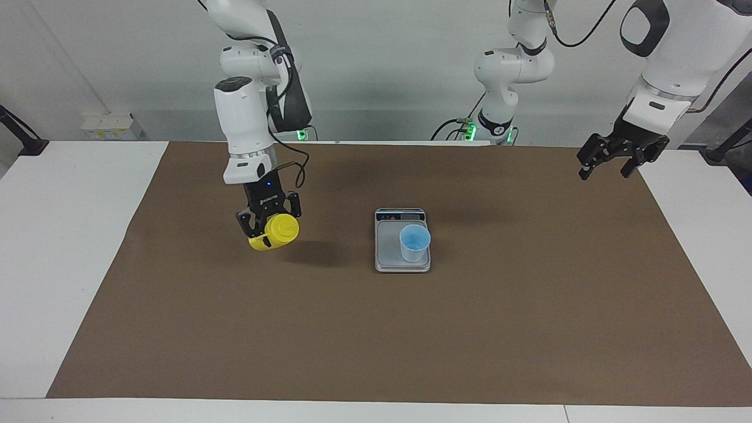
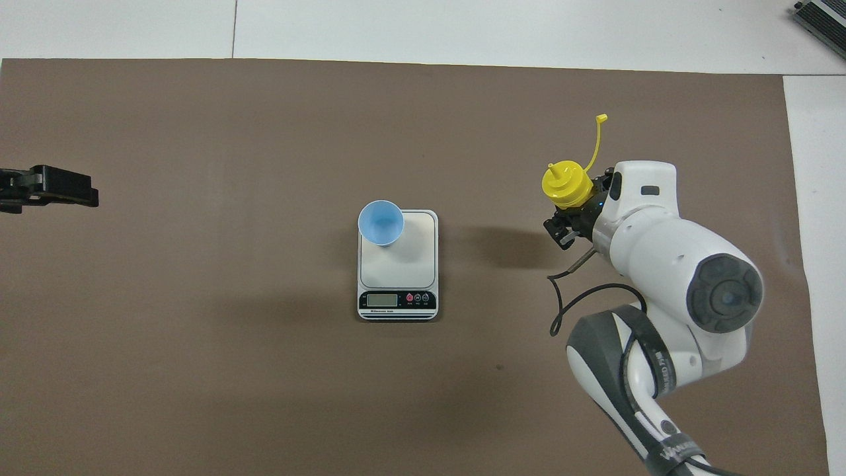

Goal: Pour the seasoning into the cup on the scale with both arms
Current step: 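Lower the yellow bottle onto the table and open the right gripper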

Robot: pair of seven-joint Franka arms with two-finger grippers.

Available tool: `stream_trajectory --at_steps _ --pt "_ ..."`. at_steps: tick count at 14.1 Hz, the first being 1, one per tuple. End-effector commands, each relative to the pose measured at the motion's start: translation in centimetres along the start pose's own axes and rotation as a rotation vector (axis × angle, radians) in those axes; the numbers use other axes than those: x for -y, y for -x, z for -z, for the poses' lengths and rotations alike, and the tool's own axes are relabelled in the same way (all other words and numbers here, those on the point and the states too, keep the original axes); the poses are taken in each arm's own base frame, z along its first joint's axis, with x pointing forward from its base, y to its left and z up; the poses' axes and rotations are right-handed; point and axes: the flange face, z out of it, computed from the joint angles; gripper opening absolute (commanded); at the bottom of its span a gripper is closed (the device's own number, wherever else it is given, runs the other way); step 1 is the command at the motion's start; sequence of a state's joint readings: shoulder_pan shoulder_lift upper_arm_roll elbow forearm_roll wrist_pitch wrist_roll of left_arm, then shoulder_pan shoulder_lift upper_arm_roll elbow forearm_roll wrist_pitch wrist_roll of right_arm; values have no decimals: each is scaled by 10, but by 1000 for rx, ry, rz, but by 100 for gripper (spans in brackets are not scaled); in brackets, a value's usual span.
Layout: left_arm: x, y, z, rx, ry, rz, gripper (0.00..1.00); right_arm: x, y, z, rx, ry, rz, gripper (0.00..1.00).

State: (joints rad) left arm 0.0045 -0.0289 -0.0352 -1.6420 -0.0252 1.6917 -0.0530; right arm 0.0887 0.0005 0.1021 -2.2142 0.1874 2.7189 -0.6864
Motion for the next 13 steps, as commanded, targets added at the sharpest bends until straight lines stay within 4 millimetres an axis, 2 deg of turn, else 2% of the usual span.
stream_trajectory --at_steps 1,3,9,13 --pt "0 7 4 4 5 -5 100 -14 12 9 -82 -44 -16 0" --pt "0 7 4 4 5 -5 100 -30 29 4 -156 -90 -24 0" --pt "1 7 4 4 5 -3 100 -60 91 -28 -343 -186 -26 0" --pt "0 7 4 4 5 -5 100 -49 130 -48 -445 -203 -66 0"
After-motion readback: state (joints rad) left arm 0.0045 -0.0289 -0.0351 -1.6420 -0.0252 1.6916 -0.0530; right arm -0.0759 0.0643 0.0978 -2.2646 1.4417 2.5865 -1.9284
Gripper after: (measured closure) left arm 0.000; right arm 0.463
